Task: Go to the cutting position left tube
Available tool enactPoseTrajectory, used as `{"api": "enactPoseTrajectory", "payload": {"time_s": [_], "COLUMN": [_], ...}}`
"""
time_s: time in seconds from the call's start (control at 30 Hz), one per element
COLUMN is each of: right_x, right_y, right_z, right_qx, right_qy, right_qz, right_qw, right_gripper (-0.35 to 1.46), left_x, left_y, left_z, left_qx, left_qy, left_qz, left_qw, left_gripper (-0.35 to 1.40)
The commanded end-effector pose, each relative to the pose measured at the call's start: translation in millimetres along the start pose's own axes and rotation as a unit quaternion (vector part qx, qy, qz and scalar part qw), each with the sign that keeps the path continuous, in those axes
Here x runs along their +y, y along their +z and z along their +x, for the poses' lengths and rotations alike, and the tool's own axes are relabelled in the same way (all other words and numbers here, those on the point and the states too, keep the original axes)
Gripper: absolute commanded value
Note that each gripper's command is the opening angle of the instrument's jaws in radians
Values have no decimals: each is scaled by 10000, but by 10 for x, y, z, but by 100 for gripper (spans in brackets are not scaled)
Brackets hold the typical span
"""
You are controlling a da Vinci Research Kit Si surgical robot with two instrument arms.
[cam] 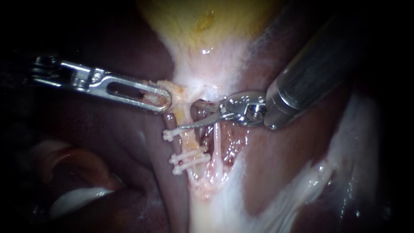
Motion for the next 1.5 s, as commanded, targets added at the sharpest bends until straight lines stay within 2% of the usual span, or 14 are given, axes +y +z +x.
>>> {"api": "enactPoseTrajectory", "payload": {"time_s": [0.03,0.33,0.57,0.77,0.9,1.07,1.5], "right_x": [0,-1,-6,-16,-26,-36,-48], "right_y": [0,-4,-16,-20,-15,-4,10], "right_z": [0,-2,-9,-14,-18,-24,-33], "right_qx": [-1,-3,-27,-89,-100,-199,-280], "right_qy": [0,-7,-33,-102,-32,-28,90], "right_qz": [0,-3,158,458,698,856,1134], "right_qw": [10000,10000,9999,9989,9975,9961,9931], "right_gripper": [120,123,128,132,132,132,132], "left_x": [0,0,0,1,1,1,1], "left_y": [0,-1,-1,-1,-1,-1,-1], "left_z": [0,0,0,1,1,1,1], "left_qx": [1,1,3,3,3,3,3], "left_qy": [-1,0,0,1,1,2,2], "left_qz": [0,1,2,3,3,2,2], "left_qw": [10000,10000,10000,10000,10000,10000,10000], "left_gripper": [-35,-35,-35,-35,-35,-35,-35]}}
